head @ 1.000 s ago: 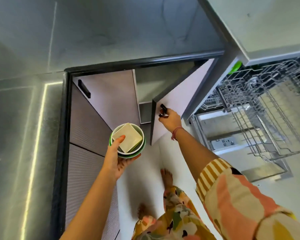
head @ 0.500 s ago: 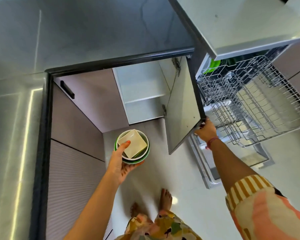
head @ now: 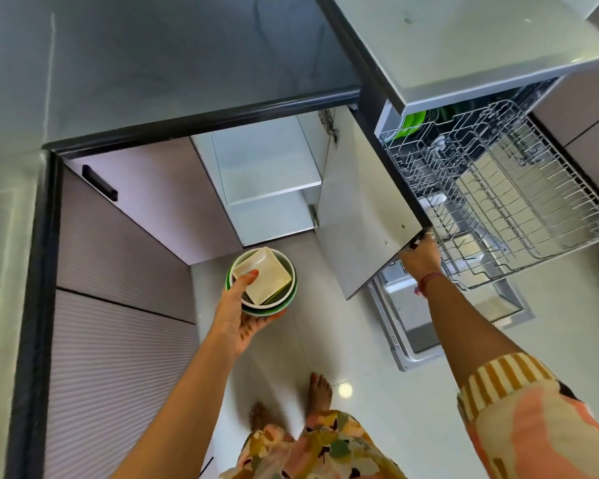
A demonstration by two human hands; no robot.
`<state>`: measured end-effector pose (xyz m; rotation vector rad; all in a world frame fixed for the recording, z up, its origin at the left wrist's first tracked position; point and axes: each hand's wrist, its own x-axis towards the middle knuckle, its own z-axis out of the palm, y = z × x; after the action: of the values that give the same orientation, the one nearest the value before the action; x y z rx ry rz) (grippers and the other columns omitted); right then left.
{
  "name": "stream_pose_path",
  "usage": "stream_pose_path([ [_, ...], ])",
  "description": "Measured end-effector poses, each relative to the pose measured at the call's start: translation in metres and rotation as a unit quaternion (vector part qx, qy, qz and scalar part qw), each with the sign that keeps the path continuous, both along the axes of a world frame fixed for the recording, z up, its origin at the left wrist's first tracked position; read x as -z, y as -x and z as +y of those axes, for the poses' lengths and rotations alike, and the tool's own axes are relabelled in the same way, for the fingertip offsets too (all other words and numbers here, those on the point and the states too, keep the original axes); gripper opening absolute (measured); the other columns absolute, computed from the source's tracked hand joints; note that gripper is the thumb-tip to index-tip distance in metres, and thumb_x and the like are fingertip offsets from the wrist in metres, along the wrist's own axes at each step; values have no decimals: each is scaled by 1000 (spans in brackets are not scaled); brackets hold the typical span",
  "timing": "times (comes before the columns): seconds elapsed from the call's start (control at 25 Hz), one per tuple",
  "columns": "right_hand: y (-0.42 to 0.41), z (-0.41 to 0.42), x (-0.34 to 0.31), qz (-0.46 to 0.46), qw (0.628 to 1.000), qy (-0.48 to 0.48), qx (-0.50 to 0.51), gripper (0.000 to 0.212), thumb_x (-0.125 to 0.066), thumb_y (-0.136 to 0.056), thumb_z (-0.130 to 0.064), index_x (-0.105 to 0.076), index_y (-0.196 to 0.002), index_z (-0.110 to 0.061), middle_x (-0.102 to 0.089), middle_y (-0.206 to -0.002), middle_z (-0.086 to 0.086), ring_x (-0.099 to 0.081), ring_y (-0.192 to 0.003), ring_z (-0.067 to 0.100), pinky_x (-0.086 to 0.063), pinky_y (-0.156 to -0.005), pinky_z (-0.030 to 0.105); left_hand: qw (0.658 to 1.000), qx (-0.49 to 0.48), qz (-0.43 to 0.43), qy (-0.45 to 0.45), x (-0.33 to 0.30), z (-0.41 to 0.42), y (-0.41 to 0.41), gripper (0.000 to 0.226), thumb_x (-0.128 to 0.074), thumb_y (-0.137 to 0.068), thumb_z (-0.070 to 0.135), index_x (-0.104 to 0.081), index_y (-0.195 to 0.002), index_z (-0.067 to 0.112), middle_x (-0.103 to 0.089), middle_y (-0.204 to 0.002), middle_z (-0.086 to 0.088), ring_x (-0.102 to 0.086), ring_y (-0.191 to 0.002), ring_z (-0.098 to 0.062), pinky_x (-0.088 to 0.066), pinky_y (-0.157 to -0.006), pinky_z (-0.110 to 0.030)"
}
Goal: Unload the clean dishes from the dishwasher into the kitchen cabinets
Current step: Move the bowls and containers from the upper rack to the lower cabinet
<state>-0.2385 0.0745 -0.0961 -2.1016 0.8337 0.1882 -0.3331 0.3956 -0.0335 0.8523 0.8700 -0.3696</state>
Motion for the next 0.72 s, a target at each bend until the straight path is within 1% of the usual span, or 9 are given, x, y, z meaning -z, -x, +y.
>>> stream_pose_path([
  [0.08,3,6,1,-4,999,-12,49,86,-59,-77,0,-18,-150,-19,-43,-142,16,-51,-122,33,-49,-97,48,1000,0,1,7,2,-6,-5,37,-67,-83,20,-57,-119,15,-63,-110,-13,-64,-96,-32,-59,-63,-46],
  [0.12,7,15,1,-13,995,-29,90,89,-62,-75,-4,-17,-150,-17,-37,-146,16,-45,-127,33,-44,-102,50,1000,0,2,12,3,-9,-8,35,-67,-84,20,-57,-117,16,-63,-110,-14,-64,-95,-33,-59,-63,-46],
  [0.2,17,42,2,-45,979,-97,172,81,-66,-71,-8,-28,-142,-10,-43,-137,16,-50,-116,30,-45,-100,46,1000,-2,-1,19,3,-15,-15,32,-66,-85,20,-57,-115,16,-63,-109,-14,-64,-94,-33,-60,-65,-47],
  [0.28,25,77,-9,-65,959,-217,172,62,-67,-77,-5,-41,-133,-9,-52,-123,11,-56,-96,21,-50,-89,36,1000,-5,-7,21,3,-19,-22,30,-66,-85,20,-57,-113,17,-62,-108,-14,-64,-95,-34,-59,-70,-51],
  [0.36,28,109,-23,-87,958,-269,58,42,-65,-83,-5,-54,-123,-12,-60,-116,6,-60,-91,13,-52,-84,26,1000,-12,-15,18,4,-21,-30,26,-67,-85,22,-58,-109,18,-62,-107,-14,-64,-95,-34,-57,-74,-52],
  [0.44,21,131,-47,-141,955,-237,-105,27,-65,-87,-12,-61,-114,-15,-64,-111,1,-61,-92,5,-51,-80,13,1000,-18,-22,6,7,-20,-38,28,-67,-85,28,-58,-110,19,-64,-108,-14,-64,-97,-34,-56,-79,-54],
  [0.48,16,139,-59,-175,944,-205,-192,23,-66,-88,-17,-62,-111,-18,-63,-109,-1,-60,-94,4,-50,-79,11,999,-19,-29,1,10,-19,-43,33,-67,-84,33,-59,-112,19,-64,-111,-15,-65,-98,-35,-55,-82,-55],
  [0.6,2,156,-78,-227,870,-28,-437,33,-65,-86,-38,-66,-112,-18,-61,-109,1,-56,-100,14,-47,-84,24,998,-20,-58,6,17,-17,-54,53,-59,-84,53,-58,-122,17,-67,-115,-16,-67,-102,-34,-53,-86,-54],
  [0.72,-8,174,-81,-170,777,179,-579,47,-57,-84,-56,-67,-116,-24,-62,-121,-2,-48,-115,22,-32,-95,40,999,-17,-49,6,20,-11,-67,73,-53,-77,68,-56,-127,15,-68,-117,-15,-67,-104,-30,-54,-88,-49],
])
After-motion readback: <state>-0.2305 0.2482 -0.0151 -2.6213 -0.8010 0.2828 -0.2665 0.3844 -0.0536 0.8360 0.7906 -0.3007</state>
